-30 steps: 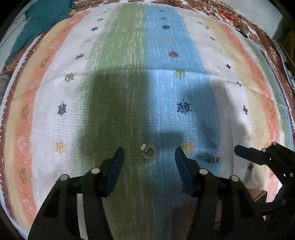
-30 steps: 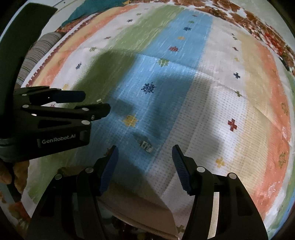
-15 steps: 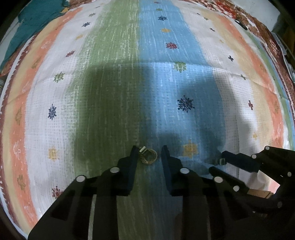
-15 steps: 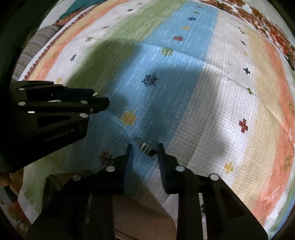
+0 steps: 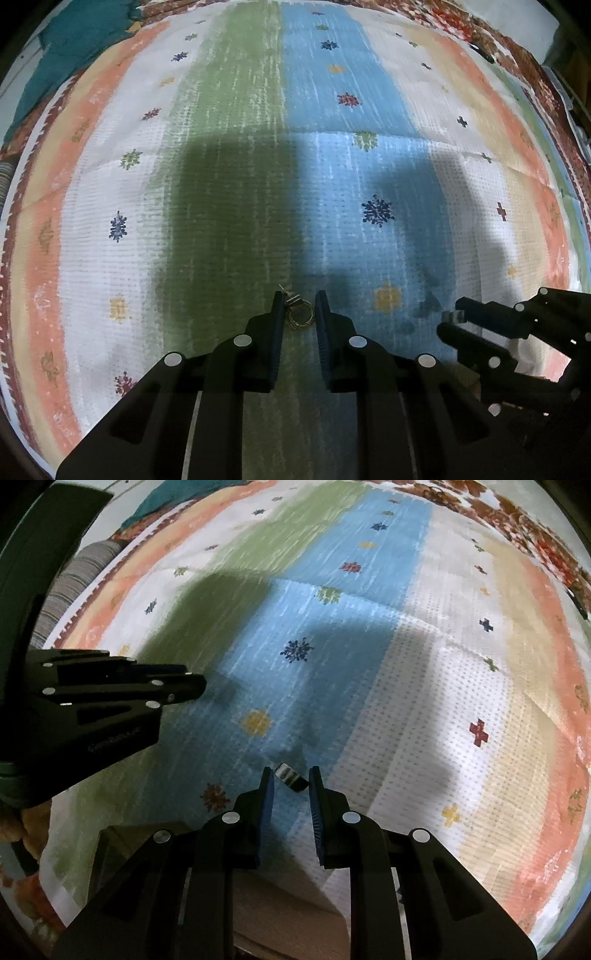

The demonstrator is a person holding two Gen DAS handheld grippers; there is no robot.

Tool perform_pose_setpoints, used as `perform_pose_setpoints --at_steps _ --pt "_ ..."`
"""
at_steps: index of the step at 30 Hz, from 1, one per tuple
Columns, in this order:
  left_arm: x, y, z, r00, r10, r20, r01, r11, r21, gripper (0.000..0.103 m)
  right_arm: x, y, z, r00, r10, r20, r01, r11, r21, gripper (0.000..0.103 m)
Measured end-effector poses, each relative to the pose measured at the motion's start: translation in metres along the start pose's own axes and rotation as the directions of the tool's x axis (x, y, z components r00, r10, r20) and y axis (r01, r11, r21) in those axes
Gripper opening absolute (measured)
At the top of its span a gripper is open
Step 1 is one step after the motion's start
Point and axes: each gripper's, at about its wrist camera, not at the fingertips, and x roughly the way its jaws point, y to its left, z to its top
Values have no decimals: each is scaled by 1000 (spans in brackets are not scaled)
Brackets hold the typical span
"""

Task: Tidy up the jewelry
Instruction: 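Close left tool on gold ring while right tool closes on silver charm, then lift the ring and charm and carry both over the tin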

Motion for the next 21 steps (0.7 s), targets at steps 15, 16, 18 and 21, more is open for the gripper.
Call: perform_pose_setpoints --at_steps 15,16,18,21 --pt "-44 -9 -15 997 -7 81 5 1000 30 16 -34 -13 -14 995 -55 82 49 996 70 20" --pt "-47 -11 -16 996 -8 86 5 999 34 16 -36 -13 -15 995 -58 86 52 996 73 20" --pt "-53 -14 -18 995 -11 98 7 999 40 16 -39 -13 -16 994 -63 94 56 995 78 20" --pt "-61 -21 -20 993 -16 115 10 999 52 16 -43 -12 -19 992 -67 104 58 995 85 20"
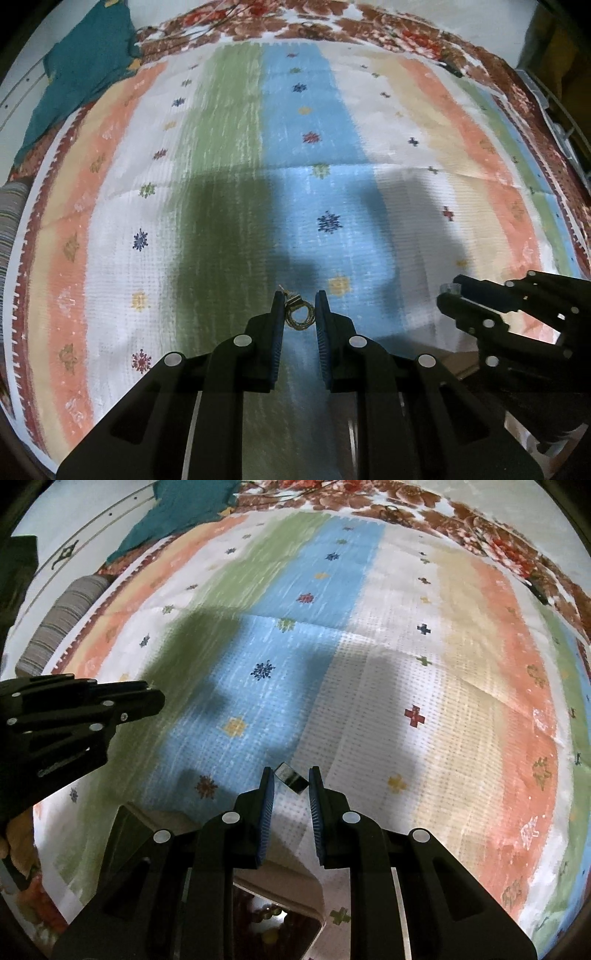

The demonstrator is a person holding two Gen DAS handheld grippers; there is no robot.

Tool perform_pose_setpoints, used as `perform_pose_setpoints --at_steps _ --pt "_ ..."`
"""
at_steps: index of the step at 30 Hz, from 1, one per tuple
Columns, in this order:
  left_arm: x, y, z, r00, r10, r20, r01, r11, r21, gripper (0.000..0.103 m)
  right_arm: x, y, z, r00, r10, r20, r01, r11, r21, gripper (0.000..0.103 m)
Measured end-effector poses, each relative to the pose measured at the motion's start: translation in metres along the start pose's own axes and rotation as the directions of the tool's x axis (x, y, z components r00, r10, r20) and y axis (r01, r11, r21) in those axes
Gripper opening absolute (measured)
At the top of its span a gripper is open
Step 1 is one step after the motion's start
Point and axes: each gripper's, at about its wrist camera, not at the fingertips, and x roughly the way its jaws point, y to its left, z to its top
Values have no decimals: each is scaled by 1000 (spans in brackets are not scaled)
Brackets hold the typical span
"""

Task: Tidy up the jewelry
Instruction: 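Lift the ring and charm and carry both over the tin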

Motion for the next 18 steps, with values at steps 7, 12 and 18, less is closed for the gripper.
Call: perform_pose_setpoints --at_steps 7,12,18 --pt "-24 -16 -3 998 -25 50 24 999 25 16 -15 -4 -5 999 -18 34 17 1000 19 20" --pt "-40 -24 -6 996 -40 85 37 999 41 16 -29 -7 -9 997 -37 65 35 999 36 20" --pt "-55 -31 -9 991 -56 123 50 997 55 16 -45 -10 -16 994 -30 105 24 998 59 20"
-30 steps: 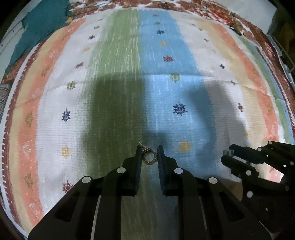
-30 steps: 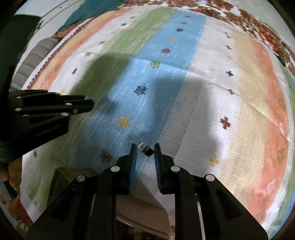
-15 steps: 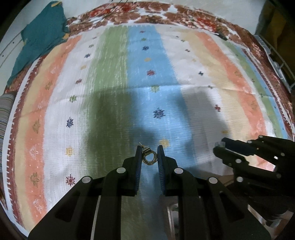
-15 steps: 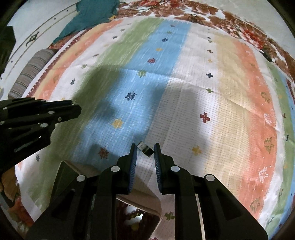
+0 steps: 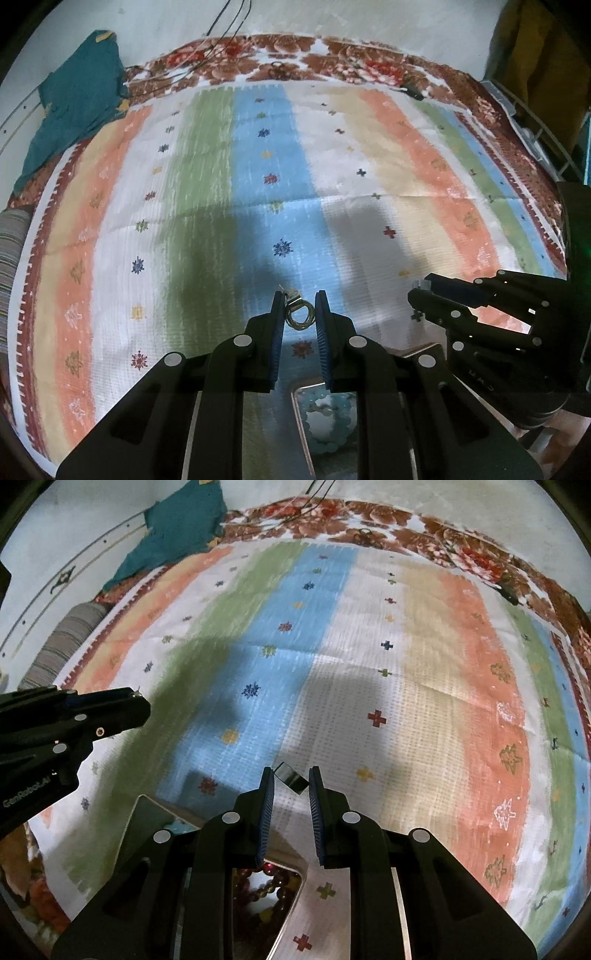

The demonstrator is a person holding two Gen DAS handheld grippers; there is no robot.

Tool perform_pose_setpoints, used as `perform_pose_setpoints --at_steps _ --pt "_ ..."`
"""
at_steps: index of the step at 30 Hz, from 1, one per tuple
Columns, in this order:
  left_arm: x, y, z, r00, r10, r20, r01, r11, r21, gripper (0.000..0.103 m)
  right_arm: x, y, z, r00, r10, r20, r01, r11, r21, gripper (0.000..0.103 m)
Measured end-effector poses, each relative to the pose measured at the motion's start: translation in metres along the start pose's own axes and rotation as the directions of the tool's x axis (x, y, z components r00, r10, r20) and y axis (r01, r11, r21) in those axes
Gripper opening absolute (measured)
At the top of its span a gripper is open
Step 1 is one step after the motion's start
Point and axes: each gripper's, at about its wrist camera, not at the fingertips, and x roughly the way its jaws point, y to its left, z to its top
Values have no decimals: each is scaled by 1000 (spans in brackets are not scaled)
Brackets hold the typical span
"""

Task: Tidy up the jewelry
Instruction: 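Lift the ring and charm and carry both over the tin, then lower ring and charm into the tin and open both tools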

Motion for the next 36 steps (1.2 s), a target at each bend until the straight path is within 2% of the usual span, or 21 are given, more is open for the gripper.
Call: perform_pose_setpoints --at_steps 21,36 --pt "-68 -27 -29 990 -75 121 69 996 56 16 -47 8 -30 997 16 69 -15 1000 -10 20" --pt "-81 -36 -55 988 -87 124 79 994 69 16 -61 21 -53 997 27 76 -25 999 -28 20"
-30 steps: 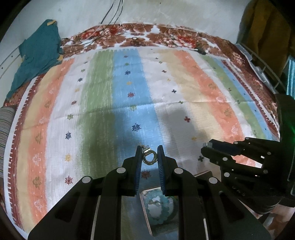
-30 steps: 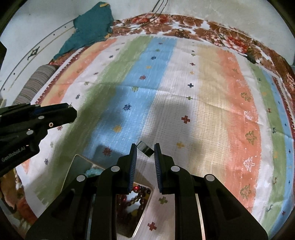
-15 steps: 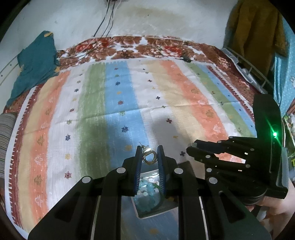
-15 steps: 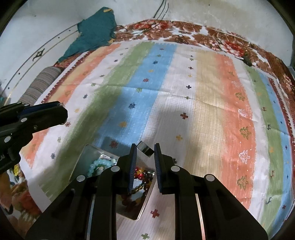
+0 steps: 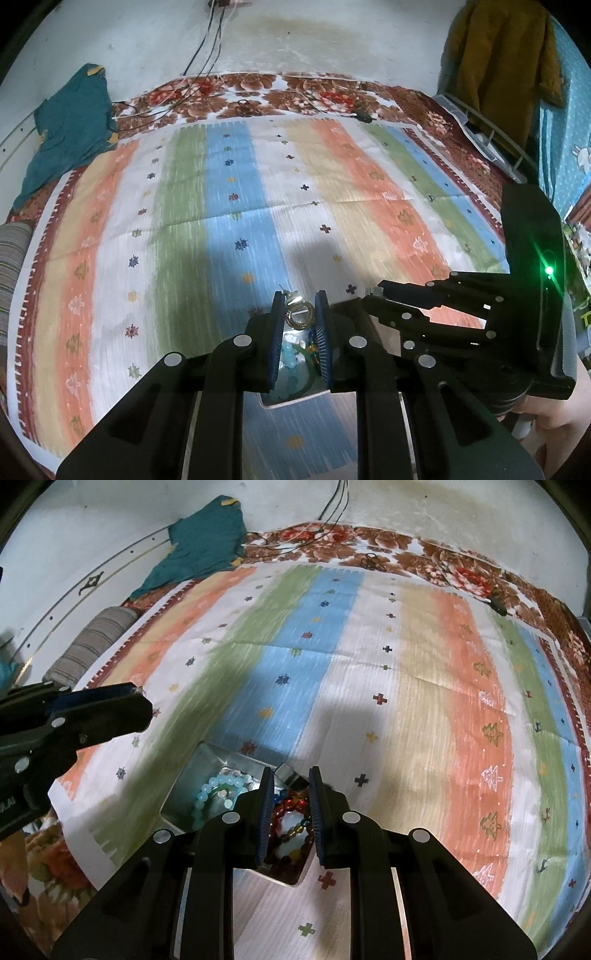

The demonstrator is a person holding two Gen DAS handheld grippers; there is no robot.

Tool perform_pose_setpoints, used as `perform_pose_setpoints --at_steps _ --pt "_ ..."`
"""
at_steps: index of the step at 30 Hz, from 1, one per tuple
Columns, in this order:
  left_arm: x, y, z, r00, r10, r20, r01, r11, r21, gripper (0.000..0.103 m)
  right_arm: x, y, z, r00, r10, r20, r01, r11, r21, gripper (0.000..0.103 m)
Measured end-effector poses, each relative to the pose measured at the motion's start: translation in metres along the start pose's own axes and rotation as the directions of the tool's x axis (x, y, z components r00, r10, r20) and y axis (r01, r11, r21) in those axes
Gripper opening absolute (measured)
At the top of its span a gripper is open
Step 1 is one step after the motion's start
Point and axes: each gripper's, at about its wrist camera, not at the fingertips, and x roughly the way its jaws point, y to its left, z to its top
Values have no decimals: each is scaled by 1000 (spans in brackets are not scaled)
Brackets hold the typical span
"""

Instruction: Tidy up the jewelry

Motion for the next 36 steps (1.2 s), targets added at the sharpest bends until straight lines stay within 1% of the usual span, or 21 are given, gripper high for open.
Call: perform_pose_setpoints --at_steps 6,8,10,11,13,16,18,21,22,30,32,33,36 --pt "-4 -6 -10 1000 2 -13 -2 1000 2 16 -1 1 -6 1000 13 -6 -13 1000 8 20" --pt "-3 -7 -12 999 18 -27 -18 1000 -7 17 -1 1 -8 1000 19 -16 -19 1000 9 23" --pt "-2 -5 -14 999 32 -40 -32 999 -22 28 -2 2 -10 1000 11 -19 -11 1000 6 37" --pt "-3 -3 -15 998 39 -42 -40 999 -28 31 -2 3 -11 1000 5 -21 -5 1000 2 38" --pt "-5 1 -17 998 51 -41 -53 998 -42 34 -4 2 -15 1000 -3 -24 3 1000 -2 40" --pt "-7 5 -21 998 49 -40 -51 997 -59 36 -8 1 -18 1000 -2 -20 2 1000 1 44" --pt "-9 7 -24 998 49 -39 -52 997 -64 39 -11 -1 -21 1000 0 -18 1 1000 5 44" --pt "-13 7 -28 998 47 -37 -50 997 -65 41 -16 -3 -26 1000 0 -11 0 1000 13 46" --pt "-11 7 -26 998 48 -37 -51 997 -65 41 -17 -4 -27 1000 0 -9 0 1000 14 48" --pt "-22 4 -39 999 35 -24 -37 998 -56 46 -31 -6 -37 1000 -7 18 6 1000 21 58" --pt "-23 4 -40 999 34 -23 -36 998 -55 47 -34 -6 -39 1000 -7 25 6 1000 20 58" --pt "-23 4 -40 999 33 -23 -34 998 -55 49 -36 -6 -39 999 -8 31 7 1000 20 59" --pt "-27 1 -42 1000 26 -14 -26 998 -56 50 -41 -6 -41 999 -6 48 5 1000 23 63"
